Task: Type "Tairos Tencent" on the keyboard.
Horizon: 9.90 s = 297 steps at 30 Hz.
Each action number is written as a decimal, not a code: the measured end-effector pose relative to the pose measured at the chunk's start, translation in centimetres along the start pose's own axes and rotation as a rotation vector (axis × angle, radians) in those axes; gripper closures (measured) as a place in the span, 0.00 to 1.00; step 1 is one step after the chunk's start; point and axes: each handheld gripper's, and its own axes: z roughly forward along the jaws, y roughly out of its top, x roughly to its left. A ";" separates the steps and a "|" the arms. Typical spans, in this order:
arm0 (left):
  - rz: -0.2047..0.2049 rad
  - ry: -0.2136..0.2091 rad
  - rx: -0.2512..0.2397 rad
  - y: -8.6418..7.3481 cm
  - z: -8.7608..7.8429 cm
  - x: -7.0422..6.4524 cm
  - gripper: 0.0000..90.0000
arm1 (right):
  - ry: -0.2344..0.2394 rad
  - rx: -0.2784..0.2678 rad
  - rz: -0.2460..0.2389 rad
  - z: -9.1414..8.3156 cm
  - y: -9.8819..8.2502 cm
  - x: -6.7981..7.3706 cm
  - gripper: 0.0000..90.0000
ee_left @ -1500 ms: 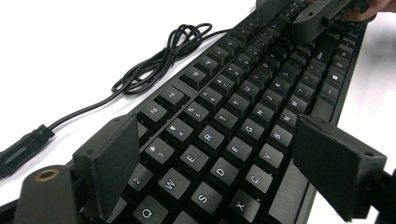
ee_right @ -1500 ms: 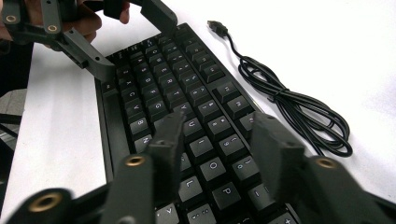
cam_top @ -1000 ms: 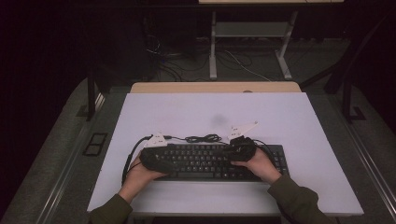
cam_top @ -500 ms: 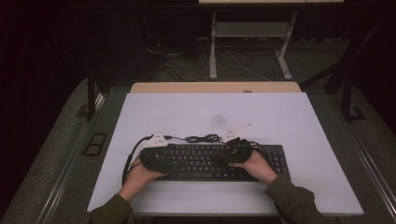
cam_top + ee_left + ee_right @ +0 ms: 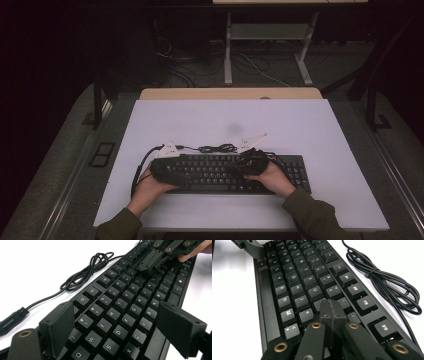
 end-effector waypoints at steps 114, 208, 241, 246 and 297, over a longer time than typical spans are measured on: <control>0.029 -0.048 0.090 -1.1 -0.9 1.0 0.99 | -0.055 -0.129 0.052 -1.6 0.1 -0.4 0.32; 0.114 -0.193 0.128 0.0 1.3 -2.8 0.99 | -0.057 -0.147 0.060 -1.8 0.2 -0.4 0.32; 0.045 -0.073 0.028 1.0 1.0 -0.9 0.43 | -0.051 -0.149 0.078 -2.6 -0.2 -0.5 0.37; 0.033 -0.057 0.015 1.0 1.1 -0.7 0.35 | -0.033 -0.150 0.082 -3.0 -0.5 -0.3 0.46; 0.021 -0.028 -0.003 1.1 1.6 -0.4 0.27 | 0.007 0.013 0.046 -5.5 -5.3 0.7 0.99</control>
